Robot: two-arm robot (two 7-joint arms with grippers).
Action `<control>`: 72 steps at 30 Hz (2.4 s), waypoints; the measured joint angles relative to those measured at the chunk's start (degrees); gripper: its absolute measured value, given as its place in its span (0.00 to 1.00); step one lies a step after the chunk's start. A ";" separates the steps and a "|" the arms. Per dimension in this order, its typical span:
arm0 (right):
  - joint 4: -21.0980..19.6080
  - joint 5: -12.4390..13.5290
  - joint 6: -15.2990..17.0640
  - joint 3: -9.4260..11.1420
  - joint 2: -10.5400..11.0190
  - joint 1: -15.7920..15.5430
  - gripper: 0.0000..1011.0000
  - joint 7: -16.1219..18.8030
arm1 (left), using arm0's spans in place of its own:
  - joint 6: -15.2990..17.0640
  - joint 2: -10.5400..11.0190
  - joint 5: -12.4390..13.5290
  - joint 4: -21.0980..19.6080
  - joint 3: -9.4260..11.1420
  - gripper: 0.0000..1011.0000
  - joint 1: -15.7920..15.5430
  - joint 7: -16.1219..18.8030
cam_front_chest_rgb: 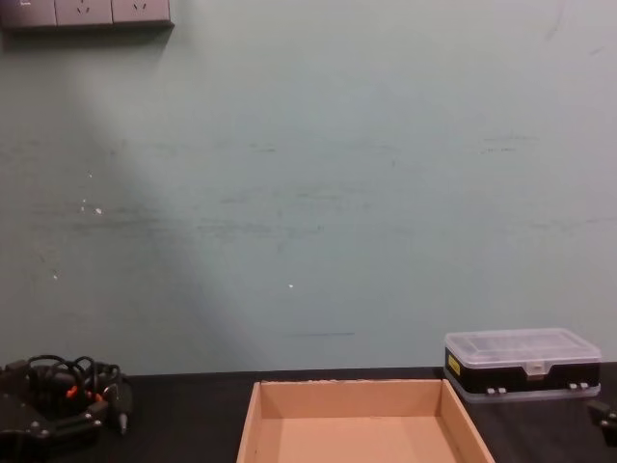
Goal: Use one hand to pick up the angle iron from the table and place it into the box.
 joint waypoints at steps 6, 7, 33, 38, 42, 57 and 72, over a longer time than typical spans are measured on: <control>0.00 0.00 0.00 0.00 0.00 0.00 0.99 0.00 | 0.00 0.00 0.00 0.00 0.00 1.00 0.00 0.00; 0.00 0.00 0.00 0.00 0.00 0.00 0.99 0.00 | 0.00 0.00 0.00 0.00 0.00 1.00 0.00 0.00; -5.68 2.68 -0.14 2.50 2.49 -3.98 0.99 3.77 | 0.00 0.00 0.00 0.00 0.00 1.00 0.00 0.00; -11.49 5.11 -0.60 4.36 5.70 -8.75 0.99 6.86 | 0.00 0.00 0.00 0.00 0.00 1.00 0.00 0.00; -18.37 9.07 -0.20 7.05 10.51 -15.20 0.99 10.96 | 0.00 0.00 0.00 0.00 0.00 1.00 0.00 0.00; -26.95 12.28 1.11 10.83 20.01 -25.66 0.99 21.13 | 0.00 0.00 0.00 0.00 0.00 1.00 0.00 0.00; -24.57 11.04 4.68 8.05 14.40 -24.63 0.99 23.36 | 0.00 0.00 0.00 0.00 0.00 1.00 0.00 0.00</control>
